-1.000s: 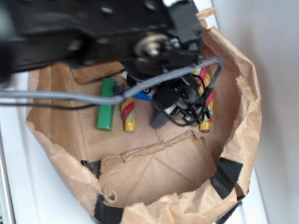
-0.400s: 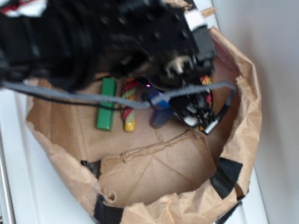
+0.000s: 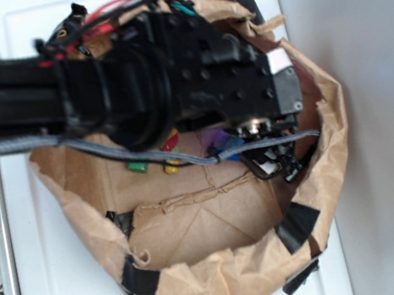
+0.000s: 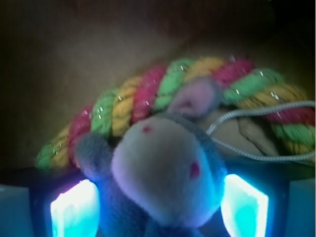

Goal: Grab the gray animal.

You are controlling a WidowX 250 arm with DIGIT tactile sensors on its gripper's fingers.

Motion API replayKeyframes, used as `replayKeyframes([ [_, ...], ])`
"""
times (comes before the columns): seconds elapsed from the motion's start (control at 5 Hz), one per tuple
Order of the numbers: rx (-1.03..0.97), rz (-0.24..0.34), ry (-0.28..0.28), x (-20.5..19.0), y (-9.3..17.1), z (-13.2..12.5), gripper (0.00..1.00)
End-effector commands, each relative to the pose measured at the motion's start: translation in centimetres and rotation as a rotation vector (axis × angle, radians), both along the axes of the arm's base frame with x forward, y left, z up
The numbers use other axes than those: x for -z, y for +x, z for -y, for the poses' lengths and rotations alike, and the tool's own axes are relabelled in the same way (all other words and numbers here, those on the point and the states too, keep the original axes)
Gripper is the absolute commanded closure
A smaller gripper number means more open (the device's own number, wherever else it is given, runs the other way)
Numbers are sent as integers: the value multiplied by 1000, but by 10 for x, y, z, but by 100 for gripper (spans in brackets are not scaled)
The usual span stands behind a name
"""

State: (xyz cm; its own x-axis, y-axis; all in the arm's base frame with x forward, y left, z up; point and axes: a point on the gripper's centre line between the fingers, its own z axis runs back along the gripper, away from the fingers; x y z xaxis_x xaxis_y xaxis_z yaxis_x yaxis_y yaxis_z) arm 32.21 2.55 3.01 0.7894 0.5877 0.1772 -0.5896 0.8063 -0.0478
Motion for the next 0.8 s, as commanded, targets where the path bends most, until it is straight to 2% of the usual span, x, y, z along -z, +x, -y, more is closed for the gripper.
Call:
replayKeyframes([
  [0.0, 2, 27, 4, -7, 3, -4, 100],
  [0.4, 14, 32, -7, -14, -2, -3, 100],
  [0.6, 7, 25, -38, -24, -4, -4, 100],
])
